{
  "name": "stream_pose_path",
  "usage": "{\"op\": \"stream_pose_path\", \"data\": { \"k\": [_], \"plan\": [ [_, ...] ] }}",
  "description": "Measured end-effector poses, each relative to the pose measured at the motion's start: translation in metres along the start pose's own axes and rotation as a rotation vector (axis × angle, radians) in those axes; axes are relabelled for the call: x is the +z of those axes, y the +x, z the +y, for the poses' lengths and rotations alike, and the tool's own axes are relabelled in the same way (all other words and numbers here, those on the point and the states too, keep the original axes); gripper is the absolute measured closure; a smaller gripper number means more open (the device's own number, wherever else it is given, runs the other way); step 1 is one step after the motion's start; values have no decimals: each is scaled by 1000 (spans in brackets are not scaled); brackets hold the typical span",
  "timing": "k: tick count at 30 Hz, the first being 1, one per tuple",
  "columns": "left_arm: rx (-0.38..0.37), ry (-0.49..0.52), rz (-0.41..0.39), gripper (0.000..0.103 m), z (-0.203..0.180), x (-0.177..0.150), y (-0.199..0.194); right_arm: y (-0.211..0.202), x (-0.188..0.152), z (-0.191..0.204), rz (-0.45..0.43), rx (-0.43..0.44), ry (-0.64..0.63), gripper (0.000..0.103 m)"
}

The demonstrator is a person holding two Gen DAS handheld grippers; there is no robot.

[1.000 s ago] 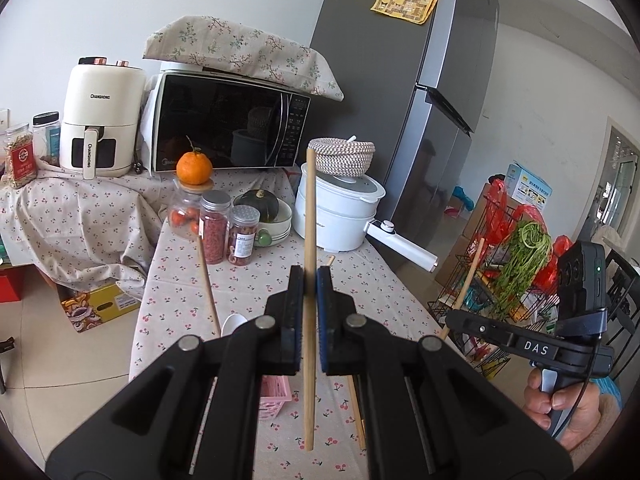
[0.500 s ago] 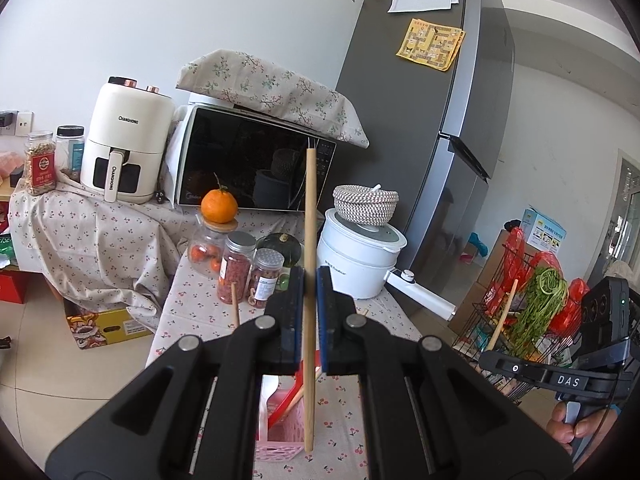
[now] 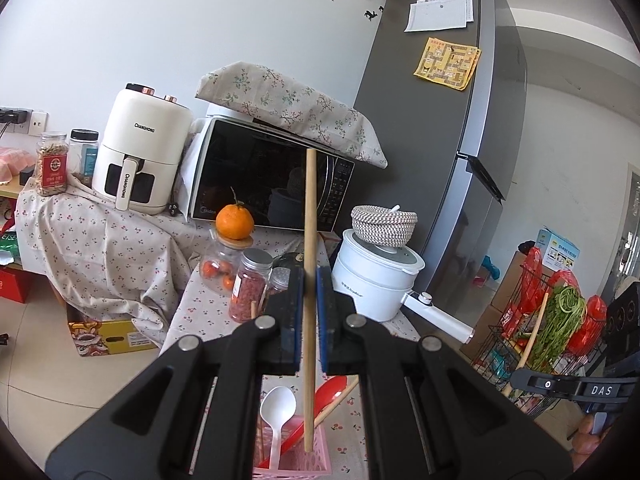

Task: Organize utensils
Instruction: 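Lower the left gripper's chopstick into the pink basket and open it while the right gripper carries its chopstick, then lower the wooden chopstick into the pink basket and open the right gripper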

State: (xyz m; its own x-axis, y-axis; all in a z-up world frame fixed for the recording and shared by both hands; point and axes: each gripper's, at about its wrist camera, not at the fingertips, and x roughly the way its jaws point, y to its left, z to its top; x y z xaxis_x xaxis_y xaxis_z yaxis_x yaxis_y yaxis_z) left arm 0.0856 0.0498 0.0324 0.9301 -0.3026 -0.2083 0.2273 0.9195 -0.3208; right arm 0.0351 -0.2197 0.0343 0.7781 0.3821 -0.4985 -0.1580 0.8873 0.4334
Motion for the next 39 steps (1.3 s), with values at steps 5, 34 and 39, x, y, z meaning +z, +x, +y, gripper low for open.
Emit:
{"op": "stream_pose_path", "data": {
  "k": [5, 34, 39],
  "plan": [
    [23, 5, -16, 96, 3, -3, 3, 0, 0, 0, -1, 1, 1, 96],
    [143, 54, 402, 38, 17, -37, 21, 33, 12, 39, -104, 31, -33, 96],
    [187, 64, 531, 26, 38, -47, 23, 51, 14, 56, -171, 45, -38, 96]
  ]
}}
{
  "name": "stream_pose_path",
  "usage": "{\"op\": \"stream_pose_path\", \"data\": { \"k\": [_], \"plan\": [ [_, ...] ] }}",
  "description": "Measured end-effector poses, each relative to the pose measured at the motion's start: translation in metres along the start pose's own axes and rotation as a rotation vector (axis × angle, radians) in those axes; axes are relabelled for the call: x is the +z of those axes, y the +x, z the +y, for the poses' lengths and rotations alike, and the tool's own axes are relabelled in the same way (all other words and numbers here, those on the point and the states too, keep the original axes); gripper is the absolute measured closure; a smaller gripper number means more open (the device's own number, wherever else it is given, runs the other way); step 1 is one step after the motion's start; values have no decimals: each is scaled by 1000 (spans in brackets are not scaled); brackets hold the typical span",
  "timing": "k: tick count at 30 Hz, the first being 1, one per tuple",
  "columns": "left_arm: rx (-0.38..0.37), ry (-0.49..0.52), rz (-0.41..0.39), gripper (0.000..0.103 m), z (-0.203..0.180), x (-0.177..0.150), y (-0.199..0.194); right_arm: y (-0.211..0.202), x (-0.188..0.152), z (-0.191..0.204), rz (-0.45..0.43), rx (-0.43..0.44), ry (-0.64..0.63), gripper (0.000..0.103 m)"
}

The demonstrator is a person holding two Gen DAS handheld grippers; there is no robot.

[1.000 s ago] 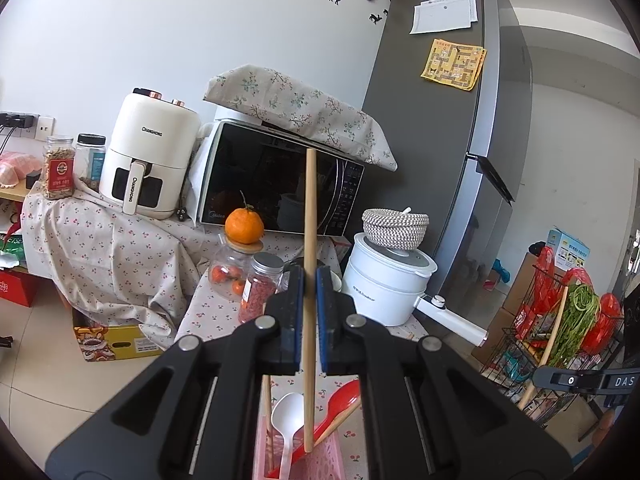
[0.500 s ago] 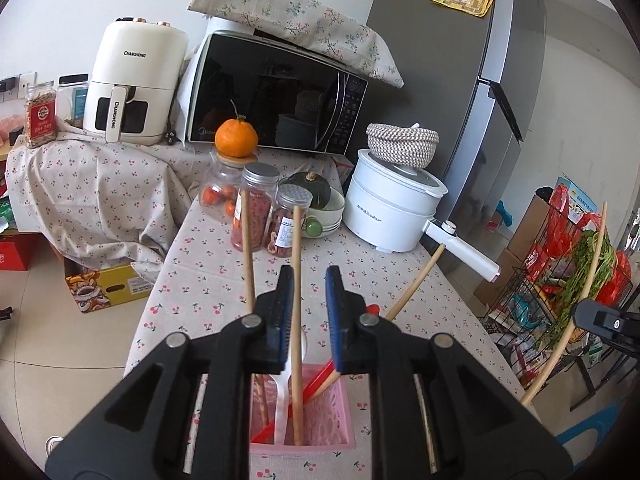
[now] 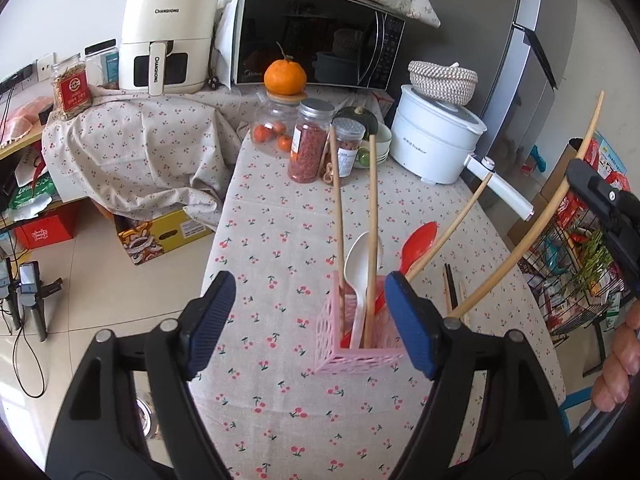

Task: Organize utensils
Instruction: 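Lower the wooden chopstick into the pink basket and open the right gripper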

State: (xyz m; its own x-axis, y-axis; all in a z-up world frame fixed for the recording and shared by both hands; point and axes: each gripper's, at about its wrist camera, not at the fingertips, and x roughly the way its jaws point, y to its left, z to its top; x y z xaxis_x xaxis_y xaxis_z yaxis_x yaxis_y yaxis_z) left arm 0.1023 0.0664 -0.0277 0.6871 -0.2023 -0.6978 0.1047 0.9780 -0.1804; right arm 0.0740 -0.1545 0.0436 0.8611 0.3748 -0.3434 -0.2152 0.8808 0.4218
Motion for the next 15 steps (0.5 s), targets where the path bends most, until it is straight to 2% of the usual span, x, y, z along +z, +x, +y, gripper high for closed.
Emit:
{"op": "stream_pose_path", "data": {
  "k": [6, 15],
  "plan": [
    [31, 5, 95, 25, 15, -12, 12, 28, -12, 18, -23, -33, -38, 96],
    [12, 12, 148, 25, 18, -17, 18, 61, -35, 29, 48, -52, -64, 96]
  ]
}}
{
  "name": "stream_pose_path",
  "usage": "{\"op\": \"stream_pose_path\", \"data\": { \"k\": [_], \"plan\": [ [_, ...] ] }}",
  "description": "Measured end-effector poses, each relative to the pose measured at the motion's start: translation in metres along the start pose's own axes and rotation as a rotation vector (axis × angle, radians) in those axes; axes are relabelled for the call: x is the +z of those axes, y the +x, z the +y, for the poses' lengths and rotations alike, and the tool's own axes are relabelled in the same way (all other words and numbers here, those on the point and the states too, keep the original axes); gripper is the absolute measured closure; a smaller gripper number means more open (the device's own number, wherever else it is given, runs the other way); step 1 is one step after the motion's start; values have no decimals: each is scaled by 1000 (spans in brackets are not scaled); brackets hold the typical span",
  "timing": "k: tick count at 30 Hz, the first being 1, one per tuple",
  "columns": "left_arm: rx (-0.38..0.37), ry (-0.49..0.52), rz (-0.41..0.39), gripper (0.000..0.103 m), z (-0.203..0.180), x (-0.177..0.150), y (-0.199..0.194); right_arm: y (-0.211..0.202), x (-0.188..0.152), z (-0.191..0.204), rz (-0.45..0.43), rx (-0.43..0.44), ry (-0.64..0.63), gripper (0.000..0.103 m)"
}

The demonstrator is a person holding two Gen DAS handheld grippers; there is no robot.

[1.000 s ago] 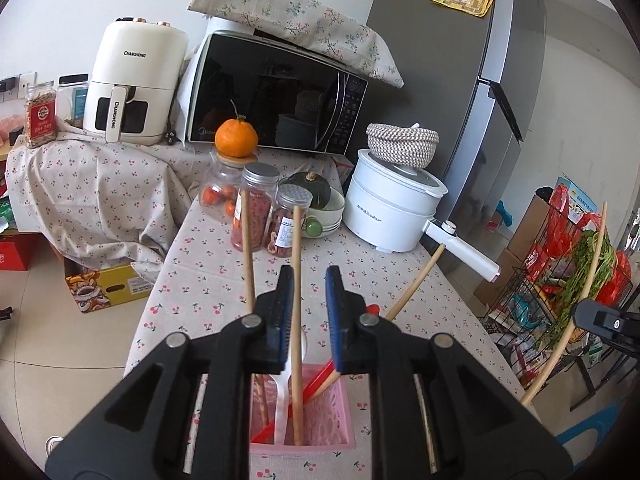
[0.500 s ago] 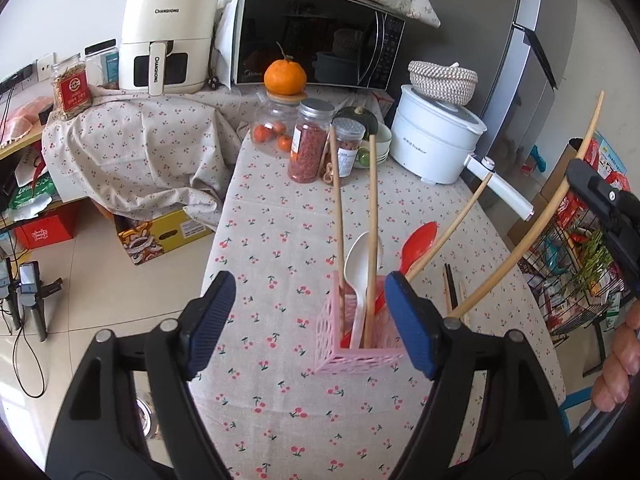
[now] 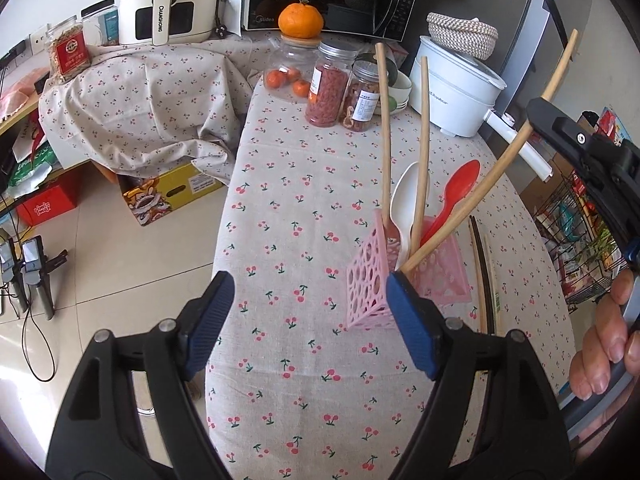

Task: Organize utensils
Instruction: 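Lower the wooden chopstick into the pink basket and open the right gripper, then lower the left gripper onto a wooden chopstick on the table and grasp it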

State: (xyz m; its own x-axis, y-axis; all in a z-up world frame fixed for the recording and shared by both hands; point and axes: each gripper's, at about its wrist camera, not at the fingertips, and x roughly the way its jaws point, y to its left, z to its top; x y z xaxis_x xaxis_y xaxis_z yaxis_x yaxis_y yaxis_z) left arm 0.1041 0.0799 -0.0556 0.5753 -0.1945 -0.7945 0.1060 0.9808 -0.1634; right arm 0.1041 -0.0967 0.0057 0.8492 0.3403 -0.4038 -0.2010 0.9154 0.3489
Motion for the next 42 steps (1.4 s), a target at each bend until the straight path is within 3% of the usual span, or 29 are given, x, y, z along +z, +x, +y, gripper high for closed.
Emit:
{"op": "stream_pose_path", "data": {
  "k": [8, 13, 16, 19, 24, 32, 37, 42],
  "plan": [
    [-4, 12, 5, 24, -3, -2, 0, -2, -4, -6, 47, 24, 24, 93],
    [-15, 16, 4, 24, -6, -2, -2, -23, 6, -16, 30, 67, 69, 80],
    [-24, 24, -11, 24, -11, -2, -7, -42, 13, -23, -7, 65, 79, 61],
    [-38, 35, -30, 24, -18, -2, -13, -63, 20, -35, -39, 56, 93, 51],
    [-73, 67, -67, 24, -39, -1, -27, -96, 28, -63, -89, 14, 125, 38],
    [-132, 141, -110, 23, -79, -5, -43, -140, 32, -111, -125, -64, 180, 31],
    [-161, 205, -107, 22, -109, -10, -44, -151, 28, -141, -76, -147, 207, 27],
    [-198, 260, -47, 21, -141, -19, -30, -146, 17, -170, 40, -229, 242, 26]
  ]
}}
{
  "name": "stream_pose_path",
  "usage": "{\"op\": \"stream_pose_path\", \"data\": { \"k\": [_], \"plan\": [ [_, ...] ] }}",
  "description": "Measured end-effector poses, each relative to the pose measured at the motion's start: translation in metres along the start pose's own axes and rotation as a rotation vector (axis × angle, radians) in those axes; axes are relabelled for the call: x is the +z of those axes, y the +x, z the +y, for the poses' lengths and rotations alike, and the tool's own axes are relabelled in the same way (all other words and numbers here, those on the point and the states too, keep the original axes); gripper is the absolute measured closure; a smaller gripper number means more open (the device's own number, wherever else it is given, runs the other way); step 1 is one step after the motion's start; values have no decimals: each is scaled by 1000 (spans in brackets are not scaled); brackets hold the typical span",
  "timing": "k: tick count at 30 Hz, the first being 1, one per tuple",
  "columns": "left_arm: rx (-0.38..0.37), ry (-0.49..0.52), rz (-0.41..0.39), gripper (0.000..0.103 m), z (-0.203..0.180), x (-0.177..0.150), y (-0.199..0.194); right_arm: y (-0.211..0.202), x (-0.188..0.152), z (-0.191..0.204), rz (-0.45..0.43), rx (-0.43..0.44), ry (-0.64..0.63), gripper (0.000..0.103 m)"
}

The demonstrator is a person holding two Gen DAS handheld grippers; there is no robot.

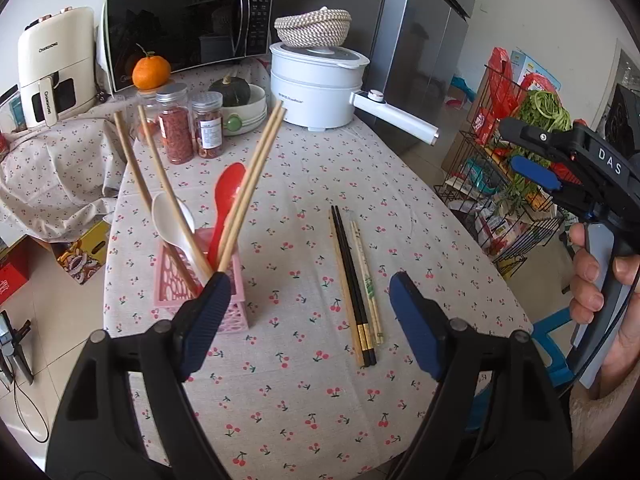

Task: Organize utensils
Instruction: 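Lower the left gripper onto a wooden chopstick on the table and grasp it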

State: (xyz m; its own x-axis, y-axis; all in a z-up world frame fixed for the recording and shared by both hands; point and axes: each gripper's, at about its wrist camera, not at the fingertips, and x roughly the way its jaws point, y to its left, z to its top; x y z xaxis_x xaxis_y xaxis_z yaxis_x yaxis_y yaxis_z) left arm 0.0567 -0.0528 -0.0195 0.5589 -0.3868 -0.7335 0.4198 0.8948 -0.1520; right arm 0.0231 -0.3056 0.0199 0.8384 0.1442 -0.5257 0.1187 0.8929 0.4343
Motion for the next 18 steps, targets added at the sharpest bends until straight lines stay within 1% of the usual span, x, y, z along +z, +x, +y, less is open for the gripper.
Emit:
{"op": "stream_pose_path", "data": {
  "k": [3, 8, 12, 13, 14, 15, 17, 18],
  "plan": [
    [-4, 20, 41, 21, -14, 0, 14, 8, -4, -20, 67, -53, 28, 23],
    [34, 32, 106, 21, -33, 13, 40, 25, -9, -50, 195, -178, 56, 20],
    [67, 38, 164, 21, -46, 22, 67, 40, -12, -73, 277, -218, 101, 20],
    [71, 41, 179, 23, -49, 23, 75, 43, -12, -77, 288, -222, 108, 20],
    [77, 46, 196, 26, -52, 25, 84, 45, -12, -80, 296, -229, 107, 20],
    [89, 52, 214, 35, -56, 25, 93, 47, -12, -81, 303, -239, 101, 20],
    [98, 68, 242, 55, -62, 26, 110, 50, -12, -82, 313, -263, 82, 20],
    [105, 75, 260, 60, -64, 27, 121, 53, -12, -83, 320, -273, 72, 20]
  ]
}}
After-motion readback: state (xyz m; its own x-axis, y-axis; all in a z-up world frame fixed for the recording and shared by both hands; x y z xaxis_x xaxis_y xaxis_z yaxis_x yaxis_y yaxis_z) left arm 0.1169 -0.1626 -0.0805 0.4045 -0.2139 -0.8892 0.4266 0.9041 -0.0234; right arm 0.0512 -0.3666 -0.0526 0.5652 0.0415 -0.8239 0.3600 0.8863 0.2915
